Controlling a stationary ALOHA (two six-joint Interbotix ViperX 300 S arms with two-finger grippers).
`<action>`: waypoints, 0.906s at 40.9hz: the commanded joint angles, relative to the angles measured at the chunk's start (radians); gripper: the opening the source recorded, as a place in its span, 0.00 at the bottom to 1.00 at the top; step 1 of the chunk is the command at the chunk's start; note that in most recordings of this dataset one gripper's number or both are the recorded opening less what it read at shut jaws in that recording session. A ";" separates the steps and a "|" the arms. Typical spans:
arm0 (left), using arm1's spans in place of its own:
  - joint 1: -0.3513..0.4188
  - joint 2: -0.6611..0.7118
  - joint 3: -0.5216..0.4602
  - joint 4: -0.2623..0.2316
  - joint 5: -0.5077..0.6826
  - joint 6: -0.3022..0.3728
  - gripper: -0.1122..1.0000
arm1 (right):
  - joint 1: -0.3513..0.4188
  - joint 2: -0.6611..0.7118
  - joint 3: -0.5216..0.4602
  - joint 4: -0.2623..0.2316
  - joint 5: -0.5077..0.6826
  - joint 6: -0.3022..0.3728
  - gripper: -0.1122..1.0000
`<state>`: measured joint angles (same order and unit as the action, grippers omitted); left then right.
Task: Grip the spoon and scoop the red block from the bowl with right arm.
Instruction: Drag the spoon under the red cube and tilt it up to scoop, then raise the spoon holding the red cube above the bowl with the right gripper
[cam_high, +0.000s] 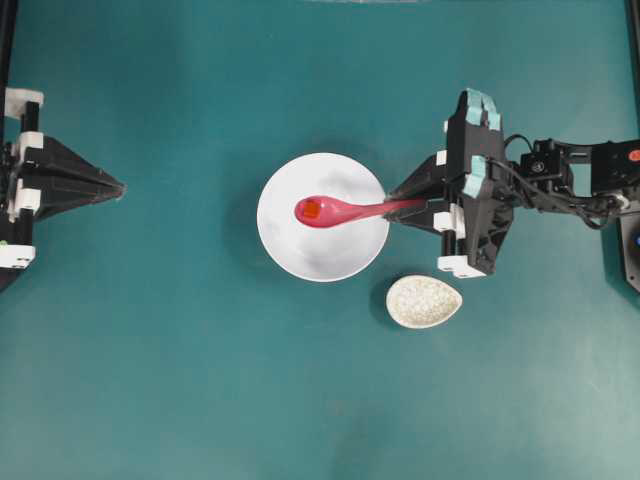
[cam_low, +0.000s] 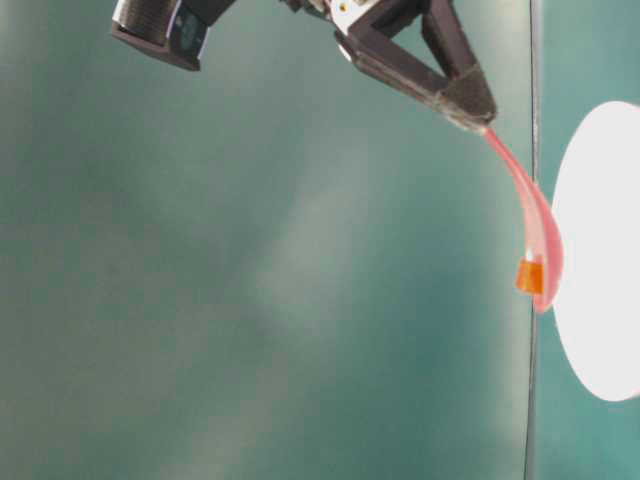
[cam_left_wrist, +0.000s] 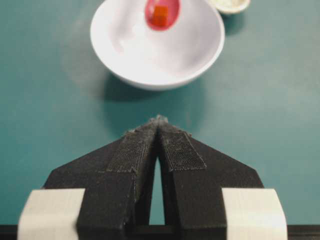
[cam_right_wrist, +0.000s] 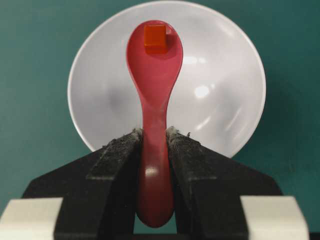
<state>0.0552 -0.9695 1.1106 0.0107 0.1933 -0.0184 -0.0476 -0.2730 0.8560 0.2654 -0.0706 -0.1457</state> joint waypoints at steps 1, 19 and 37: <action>0.002 0.003 -0.012 0.002 -0.005 0.000 0.10 | 0.005 -0.031 -0.020 0.002 -0.006 0.002 0.32; 0.002 0.003 -0.012 0.002 -0.005 0.000 0.10 | 0.003 -0.075 -0.054 0.003 0.040 0.000 0.32; 0.002 0.003 -0.012 0.002 -0.005 0.000 0.10 | 0.005 -0.080 -0.084 0.002 0.067 0.000 0.32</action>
<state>0.0552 -0.9695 1.1106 0.0107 0.1948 -0.0184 -0.0460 -0.3329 0.8023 0.2654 -0.0015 -0.1457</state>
